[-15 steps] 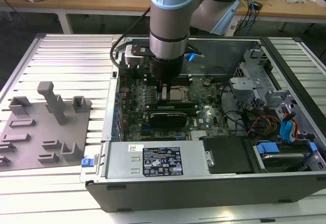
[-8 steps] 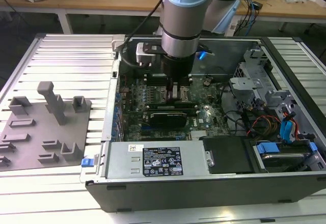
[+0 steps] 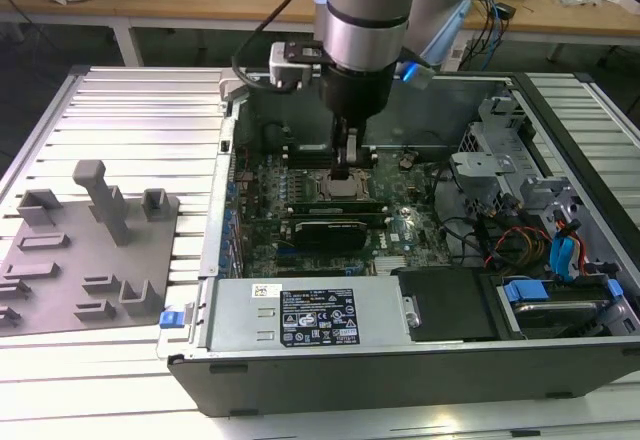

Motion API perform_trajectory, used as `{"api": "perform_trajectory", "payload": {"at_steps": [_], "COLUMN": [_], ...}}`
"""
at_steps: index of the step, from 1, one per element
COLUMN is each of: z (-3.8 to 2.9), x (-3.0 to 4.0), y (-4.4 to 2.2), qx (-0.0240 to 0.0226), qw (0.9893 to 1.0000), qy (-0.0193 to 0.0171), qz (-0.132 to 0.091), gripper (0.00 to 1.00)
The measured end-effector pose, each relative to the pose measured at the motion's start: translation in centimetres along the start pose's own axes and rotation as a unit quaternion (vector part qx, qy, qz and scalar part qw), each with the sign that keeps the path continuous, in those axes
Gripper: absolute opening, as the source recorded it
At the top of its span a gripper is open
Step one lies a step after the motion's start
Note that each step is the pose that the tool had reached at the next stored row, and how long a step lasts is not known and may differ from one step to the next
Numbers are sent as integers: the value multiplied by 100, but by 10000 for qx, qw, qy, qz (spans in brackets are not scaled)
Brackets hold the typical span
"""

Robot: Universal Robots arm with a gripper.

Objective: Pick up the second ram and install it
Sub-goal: 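Press down the second ram until it locks into place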

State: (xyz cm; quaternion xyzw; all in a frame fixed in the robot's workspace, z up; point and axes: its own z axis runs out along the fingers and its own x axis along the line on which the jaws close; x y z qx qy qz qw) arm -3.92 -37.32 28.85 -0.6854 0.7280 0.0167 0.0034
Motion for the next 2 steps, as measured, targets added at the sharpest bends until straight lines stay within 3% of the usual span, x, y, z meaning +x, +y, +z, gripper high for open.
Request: {"api": "perform_trajectory", "payload": {"at_steps": [2], "z": [-58], "x": [-2], "y": [1], "qx": [0], "qw": [10000], "qy": [0], "qz": [0], "gripper": [11]}}
